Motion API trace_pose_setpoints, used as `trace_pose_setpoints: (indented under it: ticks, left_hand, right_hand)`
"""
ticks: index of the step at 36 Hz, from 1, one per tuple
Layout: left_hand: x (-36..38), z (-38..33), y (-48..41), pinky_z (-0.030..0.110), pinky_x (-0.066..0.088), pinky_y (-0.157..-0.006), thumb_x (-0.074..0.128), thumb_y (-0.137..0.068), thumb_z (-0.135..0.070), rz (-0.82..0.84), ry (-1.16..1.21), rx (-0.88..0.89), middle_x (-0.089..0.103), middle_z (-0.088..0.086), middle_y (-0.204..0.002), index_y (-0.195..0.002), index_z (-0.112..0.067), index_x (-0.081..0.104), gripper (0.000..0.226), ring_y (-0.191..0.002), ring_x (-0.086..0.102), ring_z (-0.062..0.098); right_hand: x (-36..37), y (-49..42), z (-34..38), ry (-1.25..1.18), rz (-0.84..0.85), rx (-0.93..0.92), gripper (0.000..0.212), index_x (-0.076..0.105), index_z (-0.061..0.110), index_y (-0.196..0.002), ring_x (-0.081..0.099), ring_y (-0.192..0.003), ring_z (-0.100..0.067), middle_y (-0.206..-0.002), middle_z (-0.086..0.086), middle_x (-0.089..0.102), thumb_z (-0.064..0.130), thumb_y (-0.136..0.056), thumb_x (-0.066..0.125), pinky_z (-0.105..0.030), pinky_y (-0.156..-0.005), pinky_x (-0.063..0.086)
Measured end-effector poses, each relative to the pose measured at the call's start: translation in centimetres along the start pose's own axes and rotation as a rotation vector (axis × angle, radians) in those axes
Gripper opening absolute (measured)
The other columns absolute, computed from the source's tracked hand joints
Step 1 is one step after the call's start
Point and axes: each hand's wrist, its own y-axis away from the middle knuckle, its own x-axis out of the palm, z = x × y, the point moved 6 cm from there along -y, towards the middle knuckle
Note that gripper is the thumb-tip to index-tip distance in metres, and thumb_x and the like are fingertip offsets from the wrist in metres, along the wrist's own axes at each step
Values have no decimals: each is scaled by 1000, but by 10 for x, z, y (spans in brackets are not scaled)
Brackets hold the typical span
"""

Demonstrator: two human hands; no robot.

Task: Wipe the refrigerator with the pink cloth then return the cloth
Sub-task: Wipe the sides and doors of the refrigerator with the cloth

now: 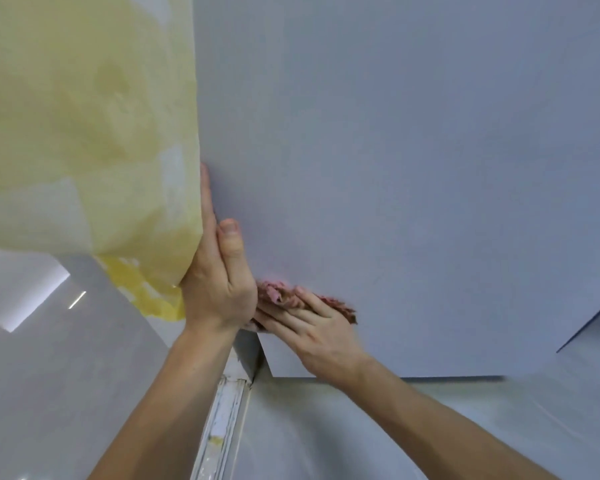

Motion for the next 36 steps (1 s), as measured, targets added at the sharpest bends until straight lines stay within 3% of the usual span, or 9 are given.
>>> trace_pose_setpoints:
  ticks: [4, 8, 12, 14, 17, 20, 27, 31, 36]
  left_hand:
    - [4, -4, 1, 29, 10, -131, 31, -109, -11, -2, -36, 9, 6, -19, -165, -160, 8, 22, 56, -158, 5, -4]
    - [9, -12, 2, 28, 10, -130, 34, -108, -8, -39, -64, 11, 5, -13, -166, -158, 12, 23, 55, -159, 3, -3]
    - [14, -27, 5, 23, 8, -129, 40, -103, 1, -66, -89, 39, 13, 8, -163, -154, 20, 27, 56, -158, 1, -5]
    - [18, -31, 5, 27, 8, -130, 41, -102, 0, -70, -93, 45, 15, 17, -165, -154, 19, 27, 57, -160, 2, 3]
    - [28, -33, 6, 43, 9, -132, 40, -103, -6, -44, -104, 29, 19, 32, -167, -157, 15, 27, 59, -161, 10, 29]
    - [39, -38, 11, 58, 12, -130, 40, -104, -11, -26, -114, 36, 21, 34, -167, -157, 13, 29, 60, -160, 15, 42]
    - [52, -44, 13, 55, 9, -131, 43, -102, -10, -37, -131, 27, 19, 34, -167, -157, 13, 28, 62, -159, 13, 46]
    - [54, -46, 12, 54, 8, -131, 45, -100, -7, -42, -130, 32, 20, 38, -165, -156, 16, 28, 63, -157, 14, 50]
    - [54, -44, 12, 52, 8, -131, 45, -100, -8, -41, -129, 43, 20, 39, -165, -156, 15, 26, 64, -157, 14, 49]
  right_hand:
    - [-10, 25, -17, 62, 60, -29, 66, 42, 15, -160, 27, -157, -9, -170, 2, 30, 1, -97, 36, -38, -133, 7]
    - [-46, 23, -47, 92, -101, 92, 72, 34, 17, -164, 24, -159, -12, -172, 2, 26, -6, -96, 35, -39, -132, 10]
    - [-85, 19, -81, 154, -275, 205, 79, 37, 16, -162, 27, -159, -17, -170, -1, 29, -9, -90, 58, -43, -131, 16]
    - [-97, 17, -90, 154, -346, 234, 83, 37, 16, -162, 26, -159, -18, -170, -2, 29, -6, -88, 68, -46, -129, 22]
    - [-100, 19, -93, 123, -405, 239, 85, 39, 17, -161, 27, -159, -19, -169, -3, 31, -4, -86, 74, -51, -124, 33]
    - [-91, 30, -92, 123, -415, 201, 77, 45, 17, -158, 34, -156, -18, -167, -3, 36, 1, -88, 74, -47, -122, 37]
    - [-50, 102, -94, 113, -113, 35, 71, 44, 20, -160, 32, -156, -9, -172, 5, 30, 4, -94, 67, -37, -131, 18]
    - [-25, 148, -94, 123, 114, -5, 77, 22, 21, -168, 22, -158, -5, -176, 8, 16, 4, -98, 50, -37, -133, 6]
    - [-31, 150, -98, 143, 126, -24, 81, 10, 19, -169, 10, -161, -5, -177, 8, 4, 4, -98, 45, -37, -133, 0]
